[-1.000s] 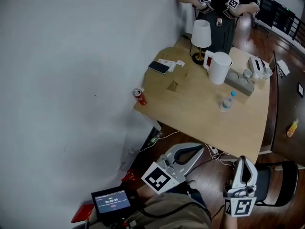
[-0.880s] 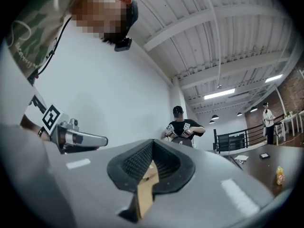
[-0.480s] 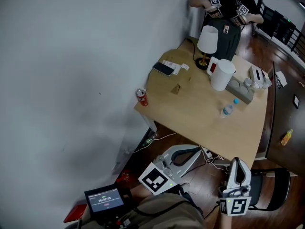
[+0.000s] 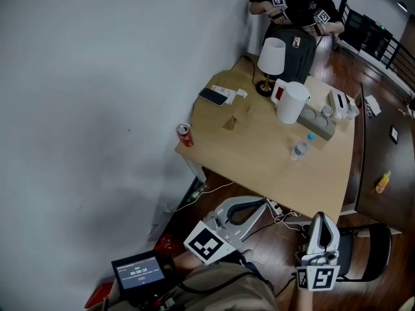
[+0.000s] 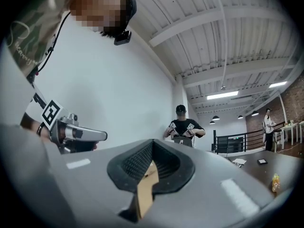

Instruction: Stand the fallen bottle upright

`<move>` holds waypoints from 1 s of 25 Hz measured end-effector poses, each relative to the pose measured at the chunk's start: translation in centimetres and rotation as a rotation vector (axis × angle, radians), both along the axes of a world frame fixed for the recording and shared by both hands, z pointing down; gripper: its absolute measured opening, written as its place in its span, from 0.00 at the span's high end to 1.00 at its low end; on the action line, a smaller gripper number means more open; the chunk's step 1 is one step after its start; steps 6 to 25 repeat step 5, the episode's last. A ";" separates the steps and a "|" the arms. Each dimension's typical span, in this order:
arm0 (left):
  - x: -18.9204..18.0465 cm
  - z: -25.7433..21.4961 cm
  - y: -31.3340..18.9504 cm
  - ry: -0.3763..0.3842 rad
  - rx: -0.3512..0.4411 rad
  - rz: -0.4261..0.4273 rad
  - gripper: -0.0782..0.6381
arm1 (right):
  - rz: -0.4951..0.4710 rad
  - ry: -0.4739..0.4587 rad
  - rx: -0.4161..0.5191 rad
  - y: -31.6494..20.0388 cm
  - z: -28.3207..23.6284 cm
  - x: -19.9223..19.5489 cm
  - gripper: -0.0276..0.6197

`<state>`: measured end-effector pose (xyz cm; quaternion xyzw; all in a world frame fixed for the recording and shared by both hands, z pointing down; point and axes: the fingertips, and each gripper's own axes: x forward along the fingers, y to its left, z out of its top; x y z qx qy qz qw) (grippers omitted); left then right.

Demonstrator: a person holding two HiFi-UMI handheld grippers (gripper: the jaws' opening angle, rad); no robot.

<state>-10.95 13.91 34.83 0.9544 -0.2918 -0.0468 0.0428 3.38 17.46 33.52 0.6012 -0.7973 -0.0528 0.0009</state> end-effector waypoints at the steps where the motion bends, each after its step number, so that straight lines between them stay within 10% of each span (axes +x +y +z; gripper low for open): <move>1: 0.0 -0.1 0.0 -0.003 0.003 0.000 0.88 | -0.003 0.000 0.001 0.0 0.0 -0.1 0.95; 25: -0.3 -0.2 0.1 -0.014 0.007 -0.004 0.88 | -0.019 0.002 0.004 0.1 -0.1 -0.6 0.95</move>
